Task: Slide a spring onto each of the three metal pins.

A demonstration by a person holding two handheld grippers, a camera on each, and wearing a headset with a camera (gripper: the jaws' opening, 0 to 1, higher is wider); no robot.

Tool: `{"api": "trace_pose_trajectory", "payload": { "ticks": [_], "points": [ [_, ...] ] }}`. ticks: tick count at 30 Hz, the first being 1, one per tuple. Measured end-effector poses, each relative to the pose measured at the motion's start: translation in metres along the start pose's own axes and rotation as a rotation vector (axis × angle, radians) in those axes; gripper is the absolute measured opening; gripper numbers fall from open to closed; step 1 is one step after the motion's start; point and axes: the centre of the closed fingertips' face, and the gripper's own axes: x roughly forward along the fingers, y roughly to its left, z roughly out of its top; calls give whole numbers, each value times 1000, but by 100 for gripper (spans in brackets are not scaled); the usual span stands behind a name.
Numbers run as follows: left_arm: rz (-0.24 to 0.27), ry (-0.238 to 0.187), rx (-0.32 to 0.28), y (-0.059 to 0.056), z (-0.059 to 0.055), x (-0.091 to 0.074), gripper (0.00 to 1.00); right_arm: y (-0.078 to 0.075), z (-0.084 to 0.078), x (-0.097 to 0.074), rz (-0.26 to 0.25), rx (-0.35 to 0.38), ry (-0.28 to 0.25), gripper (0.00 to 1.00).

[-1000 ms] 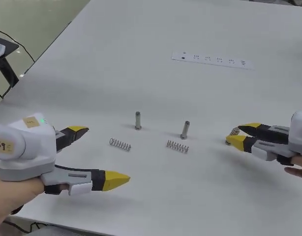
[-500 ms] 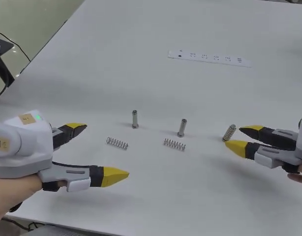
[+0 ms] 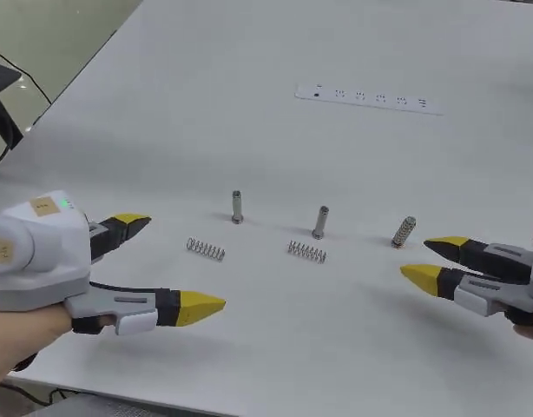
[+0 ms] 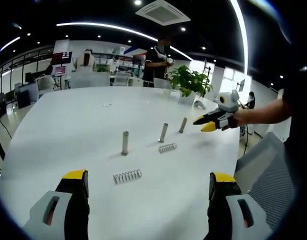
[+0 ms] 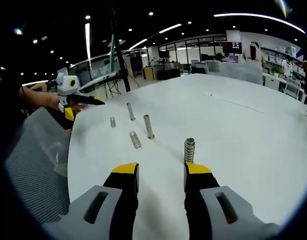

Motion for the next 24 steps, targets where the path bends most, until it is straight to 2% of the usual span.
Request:
{"api": "trace_pose_trajectory", "payload": {
  "ticks": [5,14,24],
  "points": [
    [-4,3,-2,0,-2,0,98,8,-3,5,20,-11,16,34],
    [-3,7,0,0,-1,-1,98,28,3,23,83,-46,31,32],
    [-2,10,-1,0,-2,-3,98,44,22,47,141,-81,16,30]
  ]
}}
